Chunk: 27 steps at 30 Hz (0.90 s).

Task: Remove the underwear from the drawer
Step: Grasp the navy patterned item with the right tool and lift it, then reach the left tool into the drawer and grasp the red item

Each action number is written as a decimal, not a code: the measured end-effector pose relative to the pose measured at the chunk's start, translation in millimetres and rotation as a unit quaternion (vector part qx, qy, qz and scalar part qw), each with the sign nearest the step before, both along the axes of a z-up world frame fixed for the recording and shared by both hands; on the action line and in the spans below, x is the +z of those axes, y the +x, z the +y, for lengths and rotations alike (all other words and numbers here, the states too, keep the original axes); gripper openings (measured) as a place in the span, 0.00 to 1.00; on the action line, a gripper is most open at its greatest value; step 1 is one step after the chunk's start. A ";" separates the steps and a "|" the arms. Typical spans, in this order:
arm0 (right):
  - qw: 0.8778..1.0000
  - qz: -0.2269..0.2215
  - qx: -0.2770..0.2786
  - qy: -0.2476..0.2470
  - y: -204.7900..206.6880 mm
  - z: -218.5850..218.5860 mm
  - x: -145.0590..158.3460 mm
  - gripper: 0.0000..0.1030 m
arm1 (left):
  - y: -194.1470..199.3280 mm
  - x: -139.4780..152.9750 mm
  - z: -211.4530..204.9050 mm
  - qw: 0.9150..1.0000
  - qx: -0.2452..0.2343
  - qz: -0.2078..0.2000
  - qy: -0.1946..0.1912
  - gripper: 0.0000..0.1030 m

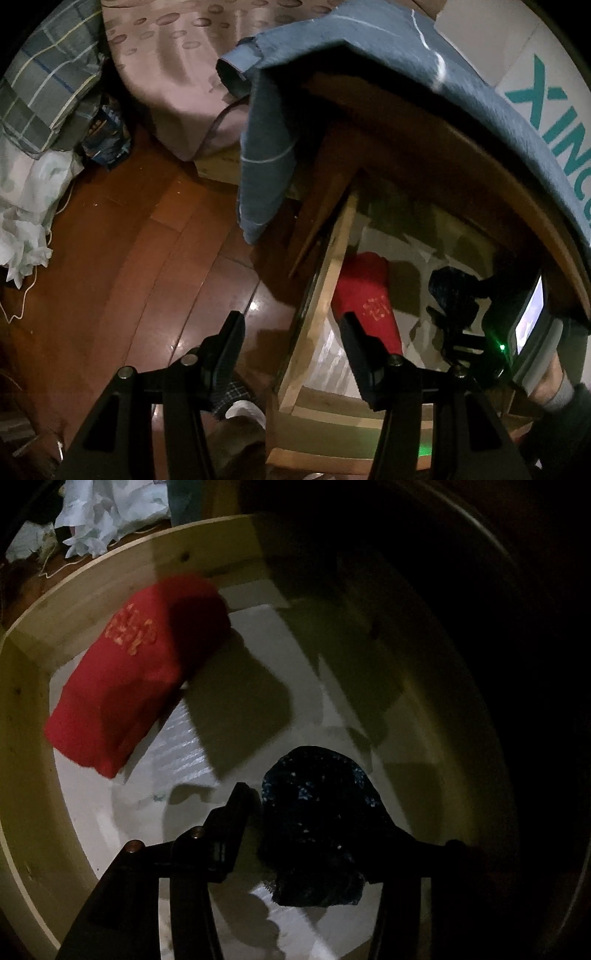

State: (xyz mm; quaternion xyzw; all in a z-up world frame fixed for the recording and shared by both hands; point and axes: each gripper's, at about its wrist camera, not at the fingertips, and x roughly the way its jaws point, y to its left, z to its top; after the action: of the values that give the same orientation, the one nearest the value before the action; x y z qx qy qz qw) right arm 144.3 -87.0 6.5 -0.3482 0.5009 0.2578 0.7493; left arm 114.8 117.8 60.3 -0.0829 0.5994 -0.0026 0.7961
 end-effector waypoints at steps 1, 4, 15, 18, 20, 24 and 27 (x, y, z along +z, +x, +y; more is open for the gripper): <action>1.000 -0.001 0.002 0.003 -2.6 -8.7 -3.8 0.46 | 0.9 -1.8 -1.1 1.000 -0.003 0.002 0.002 0.54; 1.000 0.001 -0.006 0.011 5.0 -14.6 -8.4 0.39 | 2.1 -6.0 -5.4 1.000 -0.008 0.009 0.008 0.54; 0.997 0.030 -0.023 -0.060 -10.0 -42.5 -14.7 0.15 | 3.8 -22.2 -33.4 0.998 -0.054 0.027 0.019 0.54; 0.996 0.041 -0.037 -0.073 -15.8 -48.5 -9.5 0.14 | 3.4 -29.7 -45.7 0.996 -0.072 0.041 0.017 0.54; 0.995 0.049 -0.053 -0.069 -20.5 -54.2 -2.8 0.14 | 3.6 -34.0 -55.1 0.995 -0.081 0.047 0.017 0.54; 0.992 0.063 -0.105 -0.044 -23.8 -71.3 19.6 0.14 | 6.3 -41.5 -64.2 0.995 -0.077 0.057 0.007 0.54; 0.984 0.077 -0.158 -0.009 -27.0 -86.1 33.1 0.14 | 7.6 -48.3 -60.9 0.995 -0.058 0.075 -0.030 0.54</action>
State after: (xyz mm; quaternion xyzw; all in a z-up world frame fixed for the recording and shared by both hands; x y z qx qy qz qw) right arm 117.3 -173.1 39.6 -0.2503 0.6080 0.1579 0.7367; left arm 122.4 56.9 12.1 -0.0718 0.6607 -0.0611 0.7447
